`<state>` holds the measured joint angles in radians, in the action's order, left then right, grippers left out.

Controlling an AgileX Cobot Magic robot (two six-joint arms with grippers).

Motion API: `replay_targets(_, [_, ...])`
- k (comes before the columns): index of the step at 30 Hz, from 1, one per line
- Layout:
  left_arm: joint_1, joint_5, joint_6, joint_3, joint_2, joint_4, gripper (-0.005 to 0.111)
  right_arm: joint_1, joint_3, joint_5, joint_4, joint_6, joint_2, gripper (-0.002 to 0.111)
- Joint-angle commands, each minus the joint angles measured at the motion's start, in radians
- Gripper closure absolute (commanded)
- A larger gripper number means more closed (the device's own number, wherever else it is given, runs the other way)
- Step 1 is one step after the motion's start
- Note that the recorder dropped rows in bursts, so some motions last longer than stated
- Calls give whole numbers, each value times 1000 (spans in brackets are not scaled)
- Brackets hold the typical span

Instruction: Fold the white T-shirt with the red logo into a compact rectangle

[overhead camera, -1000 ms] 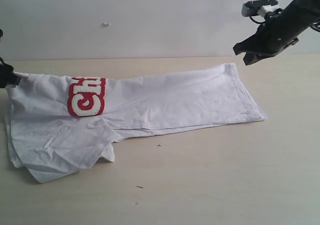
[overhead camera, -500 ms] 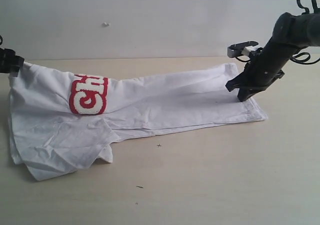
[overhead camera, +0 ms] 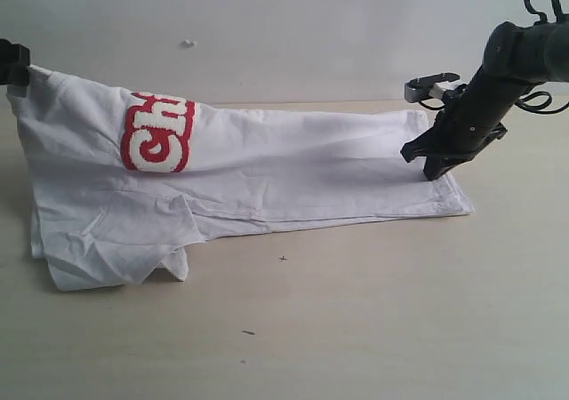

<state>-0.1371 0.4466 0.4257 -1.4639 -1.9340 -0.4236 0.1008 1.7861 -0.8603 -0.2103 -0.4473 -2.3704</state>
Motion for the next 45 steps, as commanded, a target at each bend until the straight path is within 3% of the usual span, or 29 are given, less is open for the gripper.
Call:
replay_targets(1, [-41,111,34,-7,0,-15,43,4,-2,-15,38,5,-16,108])
replay_targets(8, [-105,313,128,-60,-4,-91,43,4,-2,-37,38,5,-16,108])
replay_targets(17, [-123,323,323,-83,-7,-438,43,4,-2,-42,48,5,-16,108])
replay_targets(23, [-129,364,326,-88,-16,-488,43,4,-2,-59,83,7,-16,108])
replay_targets(29, [-188,594,272,-168,-38,-486,43,4,-2,-65,83,7,-16,108])
replay_targets(35, [-230,600,261,-175,-34,-492,43,4,-2,-69,83,7,-16,108])
replay_targets(42, [-281,676,341,-175,-34,-757,43,4,-2,-69,83,7,-16,108])
replay_targets(45, [-291,685,359,-175,-34,-791,43,4,-2,-72,83,7,-16,108])
